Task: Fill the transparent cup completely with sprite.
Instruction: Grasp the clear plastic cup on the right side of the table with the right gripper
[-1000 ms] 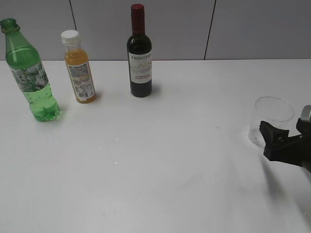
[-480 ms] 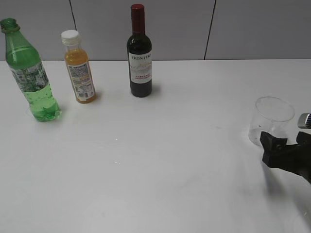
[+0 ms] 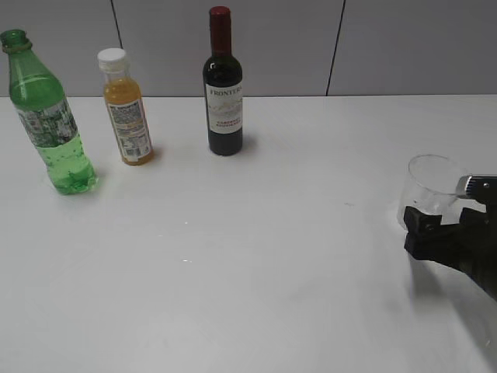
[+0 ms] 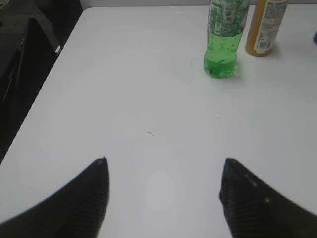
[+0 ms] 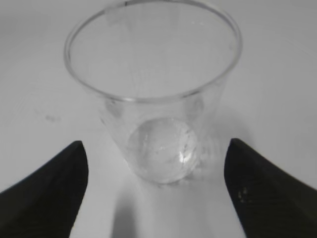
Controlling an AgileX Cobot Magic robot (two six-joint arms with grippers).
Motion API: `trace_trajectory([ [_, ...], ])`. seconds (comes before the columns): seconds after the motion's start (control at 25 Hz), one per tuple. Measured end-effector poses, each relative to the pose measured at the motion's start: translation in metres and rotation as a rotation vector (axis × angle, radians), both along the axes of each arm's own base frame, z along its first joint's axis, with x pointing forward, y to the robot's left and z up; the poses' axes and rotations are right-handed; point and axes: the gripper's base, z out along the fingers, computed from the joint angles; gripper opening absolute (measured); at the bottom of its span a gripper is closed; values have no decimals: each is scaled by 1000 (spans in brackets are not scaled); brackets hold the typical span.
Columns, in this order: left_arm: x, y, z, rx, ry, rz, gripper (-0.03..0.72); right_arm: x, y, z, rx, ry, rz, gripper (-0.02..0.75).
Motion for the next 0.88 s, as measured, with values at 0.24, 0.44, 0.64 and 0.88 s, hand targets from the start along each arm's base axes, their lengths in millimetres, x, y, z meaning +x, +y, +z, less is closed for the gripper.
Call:
trace_trajectory([
  [0.24,0,0,0,0,0,0,543,-1,-4,-10,13,43,-54,658],
  [0.44,0,0,0,0,0,0,543,2,-3,-19,25,71,-69,658],
  [0.64,0,0,0,0,0,0,543,7,-3,-22,28,67,-91,658],
  [0.88,0,0,0,0,0,0,543,22,1,-19,49,20,-99,658],
])
